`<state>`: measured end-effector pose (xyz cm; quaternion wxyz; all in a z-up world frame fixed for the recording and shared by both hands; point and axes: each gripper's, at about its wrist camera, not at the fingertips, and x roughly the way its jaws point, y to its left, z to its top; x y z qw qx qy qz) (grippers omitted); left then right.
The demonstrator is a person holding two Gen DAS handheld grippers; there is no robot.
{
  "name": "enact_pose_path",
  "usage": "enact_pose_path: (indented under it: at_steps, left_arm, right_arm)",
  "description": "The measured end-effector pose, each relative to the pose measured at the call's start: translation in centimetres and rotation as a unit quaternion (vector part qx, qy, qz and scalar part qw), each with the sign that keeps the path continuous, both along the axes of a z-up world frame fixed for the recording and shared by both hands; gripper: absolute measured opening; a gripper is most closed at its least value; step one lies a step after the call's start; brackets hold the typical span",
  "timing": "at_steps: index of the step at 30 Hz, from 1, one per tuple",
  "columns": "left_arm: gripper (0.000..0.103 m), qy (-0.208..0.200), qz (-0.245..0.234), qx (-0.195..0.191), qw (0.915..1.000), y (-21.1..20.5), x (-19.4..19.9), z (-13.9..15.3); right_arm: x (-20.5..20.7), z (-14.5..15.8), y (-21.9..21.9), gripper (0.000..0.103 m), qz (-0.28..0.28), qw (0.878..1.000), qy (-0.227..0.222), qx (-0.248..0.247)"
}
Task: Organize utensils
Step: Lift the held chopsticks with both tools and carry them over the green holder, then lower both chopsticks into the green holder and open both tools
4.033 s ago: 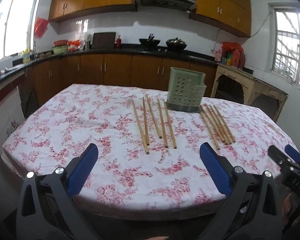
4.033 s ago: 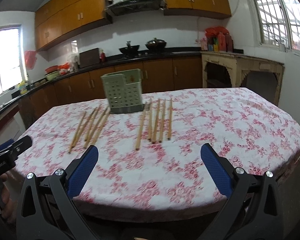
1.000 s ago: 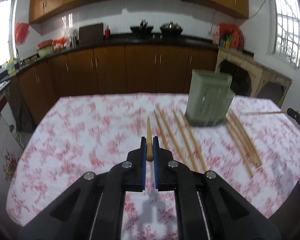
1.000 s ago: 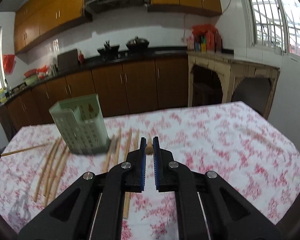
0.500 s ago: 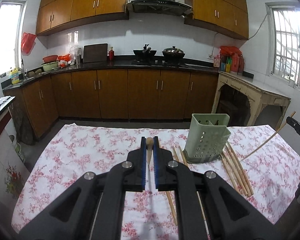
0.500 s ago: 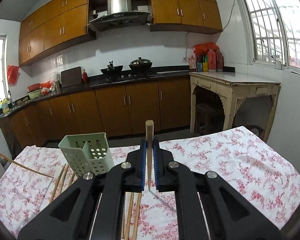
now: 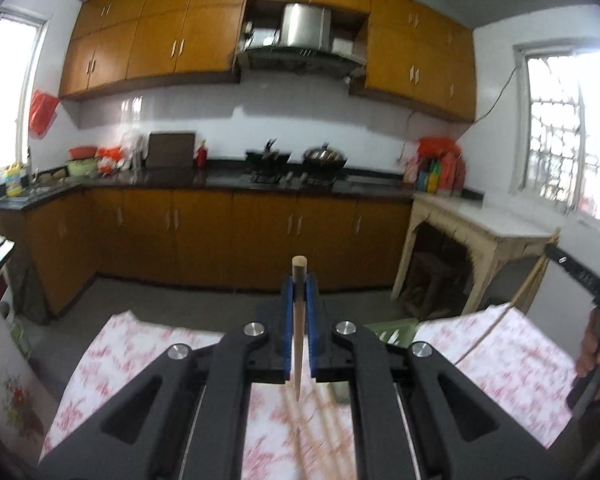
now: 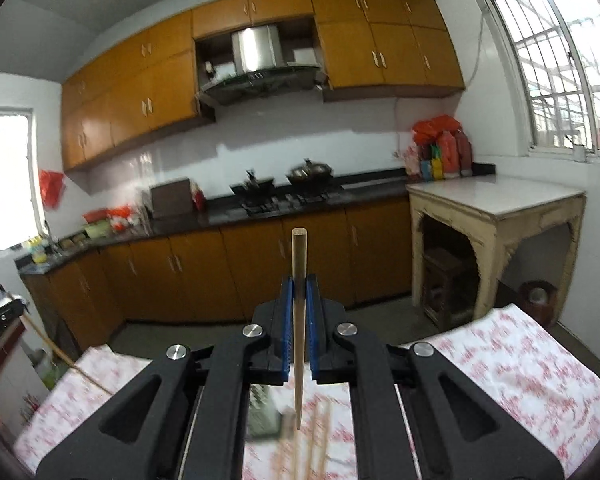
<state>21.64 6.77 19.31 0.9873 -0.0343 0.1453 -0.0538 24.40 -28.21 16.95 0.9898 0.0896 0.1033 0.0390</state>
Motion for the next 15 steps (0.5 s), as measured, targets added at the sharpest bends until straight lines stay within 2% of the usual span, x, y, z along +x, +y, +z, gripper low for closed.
enact_pose_path:
  at_steps: [4,7,11,15]
  left_arm:
    - [0.007,-0.036,-0.021,-0.004,0.9991,-2.7,0.9,3.5]
    - [0.007,-0.037,-0.039,-0.015,0.9985,-4.2,2.3,4.5]
    - [0.007,-0.033,-0.042,-0.028,0.9981,-5.8,4.5,4.2]
    - [0.007,-0.020,-0.034,-0.033,0.9986,-6.6,6.9,2.6]
  right_arm:
    - [1.0,1.8,1.9,0.007,0.018,0.999,-0.027,-0.002]
    - [2.2,1.9,3.2,0.007,0.031,0.999,-0.025,-0.004]
    - [3.6,1.1,4.2,0.007,0.042,0.999,-0.026,-0.004]
    - [5.1,-0.3,4.9,0.007,0.047,0.999,-0.017,-0.001]
